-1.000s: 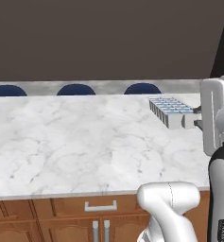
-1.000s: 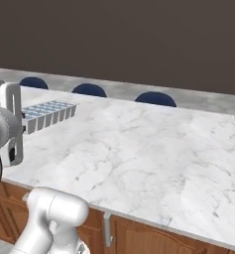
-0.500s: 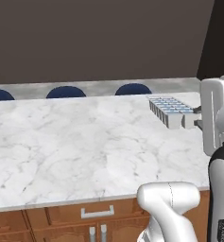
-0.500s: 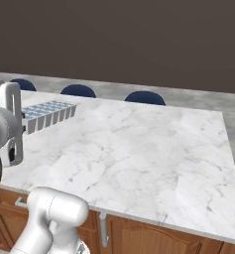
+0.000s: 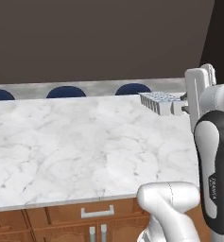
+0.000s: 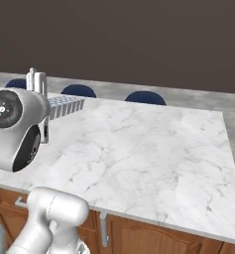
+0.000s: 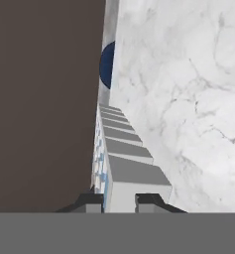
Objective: Open the freezer door, pick up the ice cube tray from the freezer, and place it on the dining counter.
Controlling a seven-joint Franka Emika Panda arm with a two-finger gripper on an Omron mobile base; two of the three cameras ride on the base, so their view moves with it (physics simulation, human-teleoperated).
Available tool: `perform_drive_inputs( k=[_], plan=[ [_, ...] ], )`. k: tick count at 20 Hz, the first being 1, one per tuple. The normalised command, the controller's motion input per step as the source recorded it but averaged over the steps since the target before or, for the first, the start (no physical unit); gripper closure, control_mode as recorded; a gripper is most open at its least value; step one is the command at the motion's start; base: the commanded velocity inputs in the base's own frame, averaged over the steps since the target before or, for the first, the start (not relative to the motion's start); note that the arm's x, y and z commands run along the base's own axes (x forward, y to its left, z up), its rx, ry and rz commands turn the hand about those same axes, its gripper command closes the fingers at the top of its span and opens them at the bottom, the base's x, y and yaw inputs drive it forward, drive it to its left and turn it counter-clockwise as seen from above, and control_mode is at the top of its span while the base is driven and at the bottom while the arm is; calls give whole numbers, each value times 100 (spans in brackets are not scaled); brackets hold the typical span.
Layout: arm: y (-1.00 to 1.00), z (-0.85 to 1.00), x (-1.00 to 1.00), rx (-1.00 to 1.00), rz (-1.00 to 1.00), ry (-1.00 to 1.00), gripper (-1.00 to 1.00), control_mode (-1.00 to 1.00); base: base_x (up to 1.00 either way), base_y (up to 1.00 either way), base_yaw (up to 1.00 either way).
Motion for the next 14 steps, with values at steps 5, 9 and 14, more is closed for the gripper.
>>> perform_drive_inputs(
  k=[5,9,14],
  plan=[
    [-13,-10,100,0,24,14,100,-100,0,0,0],
    [-9,0,96,0,25,23,100,-100,0,0,0],
    [0,-10,94,-1,20,19,100,-100,0,0,0]
  ],
)
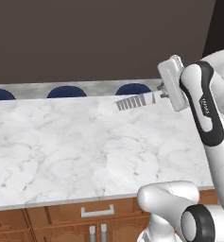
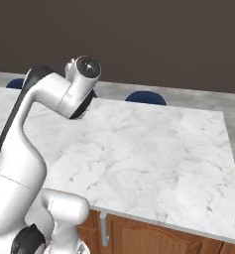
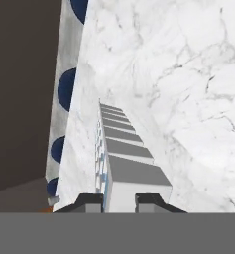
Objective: Open the freezer door, pick up the ice cube tray from the freezer, and place it on the dining counter.
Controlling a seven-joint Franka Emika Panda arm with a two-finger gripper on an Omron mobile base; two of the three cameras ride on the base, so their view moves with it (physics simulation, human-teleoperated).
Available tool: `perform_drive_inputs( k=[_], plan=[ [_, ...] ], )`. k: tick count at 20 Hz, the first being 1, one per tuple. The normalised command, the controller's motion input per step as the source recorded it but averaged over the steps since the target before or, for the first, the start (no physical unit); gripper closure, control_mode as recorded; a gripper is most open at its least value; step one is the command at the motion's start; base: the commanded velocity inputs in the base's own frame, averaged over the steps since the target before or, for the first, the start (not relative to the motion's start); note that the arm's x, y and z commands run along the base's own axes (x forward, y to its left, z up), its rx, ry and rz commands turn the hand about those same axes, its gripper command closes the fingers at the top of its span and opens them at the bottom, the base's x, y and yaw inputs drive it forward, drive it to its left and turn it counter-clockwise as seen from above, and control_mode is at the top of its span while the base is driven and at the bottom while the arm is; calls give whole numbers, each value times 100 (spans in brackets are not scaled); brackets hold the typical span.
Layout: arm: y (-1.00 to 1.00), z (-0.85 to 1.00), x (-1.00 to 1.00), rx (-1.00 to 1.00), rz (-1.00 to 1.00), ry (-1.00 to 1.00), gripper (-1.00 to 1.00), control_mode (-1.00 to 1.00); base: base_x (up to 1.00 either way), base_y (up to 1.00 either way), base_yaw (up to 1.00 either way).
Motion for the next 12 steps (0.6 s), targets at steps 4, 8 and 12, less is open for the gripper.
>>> perform_drive_inputs(
  k=[4,8,12],
  plan=[
    [0,-14,95,-3,19,19,100,-100,0,0,0],
    [0,-13,97,-3,15,13,100,-100,0,0,0],
    [0,-12,91,-2,17,5,100,-100,0,0,0]
  ],
)
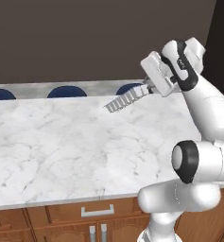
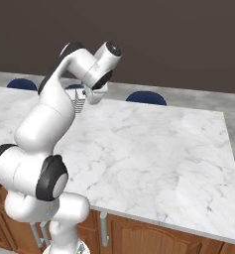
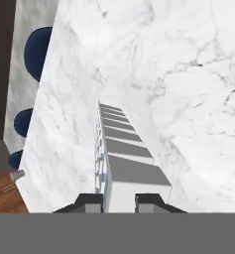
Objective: Open the freezer door, pick up the ice cube tray from the freezer, and place it on the dining counter.
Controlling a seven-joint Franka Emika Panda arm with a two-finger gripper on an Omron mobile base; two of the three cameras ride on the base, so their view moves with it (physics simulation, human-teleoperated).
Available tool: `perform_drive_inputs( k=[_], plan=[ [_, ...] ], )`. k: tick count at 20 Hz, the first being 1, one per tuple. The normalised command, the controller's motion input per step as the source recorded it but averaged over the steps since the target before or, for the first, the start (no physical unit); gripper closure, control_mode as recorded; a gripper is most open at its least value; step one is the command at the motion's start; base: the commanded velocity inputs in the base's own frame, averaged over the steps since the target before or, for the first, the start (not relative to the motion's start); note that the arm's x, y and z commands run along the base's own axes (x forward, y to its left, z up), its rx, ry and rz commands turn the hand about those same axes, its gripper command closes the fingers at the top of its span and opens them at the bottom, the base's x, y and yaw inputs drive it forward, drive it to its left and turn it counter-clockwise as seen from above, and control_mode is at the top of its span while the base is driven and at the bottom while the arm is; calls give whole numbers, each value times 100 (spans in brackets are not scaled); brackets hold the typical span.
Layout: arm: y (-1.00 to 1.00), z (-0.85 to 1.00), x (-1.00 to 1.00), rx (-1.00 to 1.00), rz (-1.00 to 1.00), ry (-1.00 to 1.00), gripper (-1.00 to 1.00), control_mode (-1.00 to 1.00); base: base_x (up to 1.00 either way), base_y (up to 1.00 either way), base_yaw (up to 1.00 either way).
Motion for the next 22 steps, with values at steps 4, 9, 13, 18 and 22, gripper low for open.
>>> perform_drive_inputs(
  k=[4,9,13,18,22],
  plan=[
    [0,-18,79,-3,18,0,100,-100,0,0,0],
    [0,-37,81,-1,15,0,100,-100,0,0,0],
    [5,-51,44,0,8,-4,100,-100,0,0,0],
    [33,-51,9,-3,0,-13,100,-100,0,0,0],
    [47,-43,19,-3,0,-12,100,-100,0,0,0]
  ],
)
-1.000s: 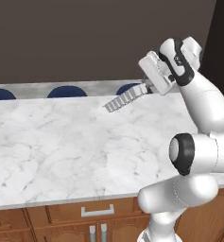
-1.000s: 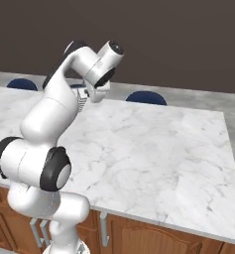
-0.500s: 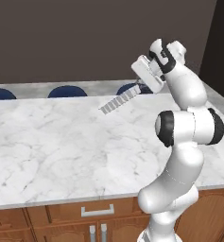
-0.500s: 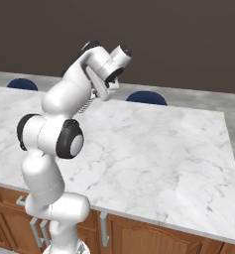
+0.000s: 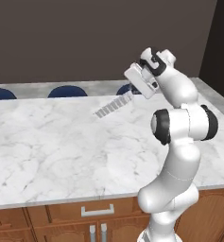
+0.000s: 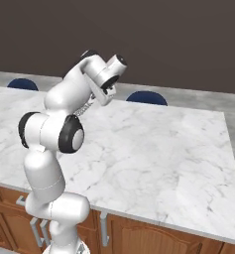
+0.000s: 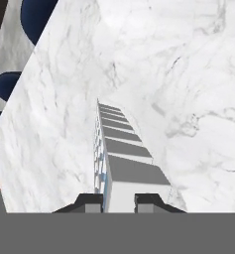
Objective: Open the freezer door, pick up the ice cube tray from the freezer, and place it on the dining counter.
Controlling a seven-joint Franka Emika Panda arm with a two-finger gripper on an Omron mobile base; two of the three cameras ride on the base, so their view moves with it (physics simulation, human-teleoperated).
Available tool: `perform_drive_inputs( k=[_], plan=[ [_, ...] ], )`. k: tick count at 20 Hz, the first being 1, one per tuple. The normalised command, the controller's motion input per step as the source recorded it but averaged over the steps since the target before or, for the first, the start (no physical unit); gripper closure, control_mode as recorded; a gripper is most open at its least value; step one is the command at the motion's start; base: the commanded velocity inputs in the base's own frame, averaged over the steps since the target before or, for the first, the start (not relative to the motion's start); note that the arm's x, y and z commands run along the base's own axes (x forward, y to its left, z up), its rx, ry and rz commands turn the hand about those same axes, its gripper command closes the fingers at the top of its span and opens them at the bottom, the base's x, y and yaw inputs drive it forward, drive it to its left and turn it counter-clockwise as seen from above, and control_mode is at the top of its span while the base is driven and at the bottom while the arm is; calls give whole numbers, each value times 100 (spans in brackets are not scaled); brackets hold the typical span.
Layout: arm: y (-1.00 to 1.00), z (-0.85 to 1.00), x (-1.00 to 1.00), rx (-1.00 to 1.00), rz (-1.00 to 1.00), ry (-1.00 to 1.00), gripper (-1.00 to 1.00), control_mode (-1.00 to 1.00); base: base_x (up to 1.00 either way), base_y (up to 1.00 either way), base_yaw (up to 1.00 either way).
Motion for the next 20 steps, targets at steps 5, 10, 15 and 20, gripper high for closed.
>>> perform_drive_inputs(
  k=[5,10,15,20],
  plan=[
    [40,-44,31,0,-1,-9,100,-100,0,0,0],
    [25,-39,42,0,0,-5,100,-100,0,0,0],
    [16,-36,37,-1,0,-1,100,-100,0,0,0],
    [12,-39,32,-2,0,-5,100,-100,0,0,0]
  ],
)
